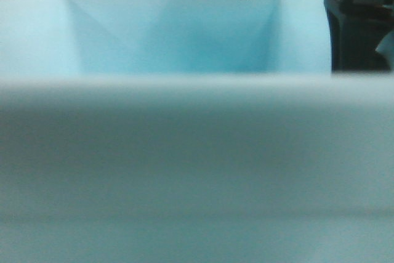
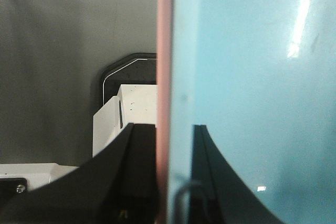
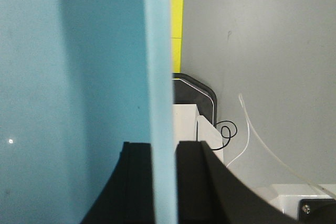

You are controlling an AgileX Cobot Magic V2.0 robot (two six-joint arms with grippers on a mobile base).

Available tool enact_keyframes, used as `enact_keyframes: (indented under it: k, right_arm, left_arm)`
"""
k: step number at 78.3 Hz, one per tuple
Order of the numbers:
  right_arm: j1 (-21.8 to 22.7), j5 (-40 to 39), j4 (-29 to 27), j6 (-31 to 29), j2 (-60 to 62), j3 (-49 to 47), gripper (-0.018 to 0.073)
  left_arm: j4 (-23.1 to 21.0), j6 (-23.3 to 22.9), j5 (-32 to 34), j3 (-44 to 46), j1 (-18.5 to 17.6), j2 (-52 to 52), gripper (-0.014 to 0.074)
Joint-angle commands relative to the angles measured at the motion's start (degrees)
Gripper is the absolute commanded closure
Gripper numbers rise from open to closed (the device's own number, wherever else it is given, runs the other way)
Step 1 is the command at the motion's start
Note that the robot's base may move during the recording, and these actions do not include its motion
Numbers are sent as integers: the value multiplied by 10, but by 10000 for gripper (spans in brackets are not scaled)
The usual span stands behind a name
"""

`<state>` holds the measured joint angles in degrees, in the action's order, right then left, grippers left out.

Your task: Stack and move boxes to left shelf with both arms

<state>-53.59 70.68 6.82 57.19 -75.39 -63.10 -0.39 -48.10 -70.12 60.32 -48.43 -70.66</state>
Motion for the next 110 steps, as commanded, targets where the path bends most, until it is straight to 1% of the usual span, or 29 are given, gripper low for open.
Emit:
enact_keyframes:
  k: [1,110]
  right_arm:
    - [0,15,27,2,20,-17,508]
    - [0,15,27,2,20,-17,508]
  left_arm:
    - [4,1,-53,17,-3,16,599]
    - [4,1,-53,17,-3,16,599]
